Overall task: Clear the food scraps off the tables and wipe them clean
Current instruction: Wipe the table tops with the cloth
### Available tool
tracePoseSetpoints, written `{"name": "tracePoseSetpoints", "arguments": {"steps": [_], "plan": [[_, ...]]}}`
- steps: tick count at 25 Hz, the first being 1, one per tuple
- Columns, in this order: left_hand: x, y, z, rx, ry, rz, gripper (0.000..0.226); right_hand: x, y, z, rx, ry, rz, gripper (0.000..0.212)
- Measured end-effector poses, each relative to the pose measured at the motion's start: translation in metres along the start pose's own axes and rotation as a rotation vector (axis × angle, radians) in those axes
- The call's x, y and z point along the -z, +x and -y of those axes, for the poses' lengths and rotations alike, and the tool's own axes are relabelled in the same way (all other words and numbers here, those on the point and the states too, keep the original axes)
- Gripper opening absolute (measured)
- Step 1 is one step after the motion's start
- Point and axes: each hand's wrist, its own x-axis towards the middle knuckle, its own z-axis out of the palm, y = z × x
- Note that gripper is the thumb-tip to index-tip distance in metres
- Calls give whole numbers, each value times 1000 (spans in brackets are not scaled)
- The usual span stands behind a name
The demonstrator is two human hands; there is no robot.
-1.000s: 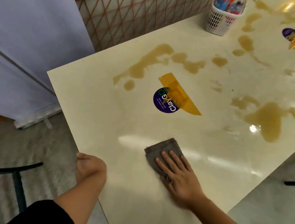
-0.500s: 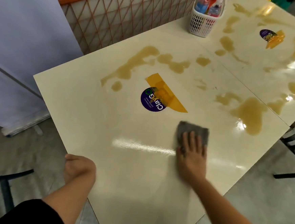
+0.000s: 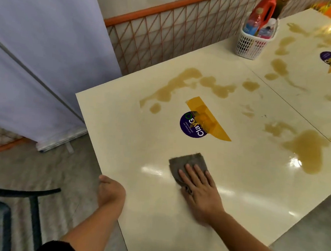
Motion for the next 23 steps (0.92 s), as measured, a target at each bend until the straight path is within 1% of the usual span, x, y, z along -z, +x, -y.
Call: {"name": "tracePoseSetpoints", "arguments": {"steps": [2, 3, 4, 5, 7, 8, 10, 12, 14, 16, 18, 21, 23], "plan": [[2, -3, -4, 24, 4, -54, 58, 16, 43, -10, -180, 62, 54, 57], [3, -3, -7, -1, 39, -62, 56, 18, 56, -7, -230, 71, 70, 60], [7, 0, -14, -29, 86, -57, 52, 17, 62, 3, -241, 76, 69, 63], [7, 5, -21, -73, 136, -60, 48, 14, 61, 17, -203, 62, 63, 64], [4, 20, -40, -108, 189, -68, 46, -3, 39, 53, -11, 23, 43, 62], [1, 30, -50, -91, 191, -72, 46, -10, 25, 69, 76, 19, 40, 60], [-7, 52, -76, -75, 168, -96, 46, -15, 12, 84, 158, 49, 37, 57], [-15, 75, -98, -92, 136, -122, 45, -14, 30, 76, 207, 16, -19, 57], [-21, 94, -114, -88, 76, -163, 42, -7, 65, 68, 235, -5, -15, 59], [-27, 105, -121, -72, 3, -216, 42, -3, 110, 66, 225, 4, 36, 56], [-32, 107, -117, -92, 11, -235, 39, 8, 165, 69, 210, -7, 71, 56], [-43, 115, -110, -139, 25, -258, 37, 26, 281, 71, 164, -4, 23, 61], [-46, 118, -109, -163, 110, -317, 28, 41, 357, 69, 87, 9, 2, 64]]}}
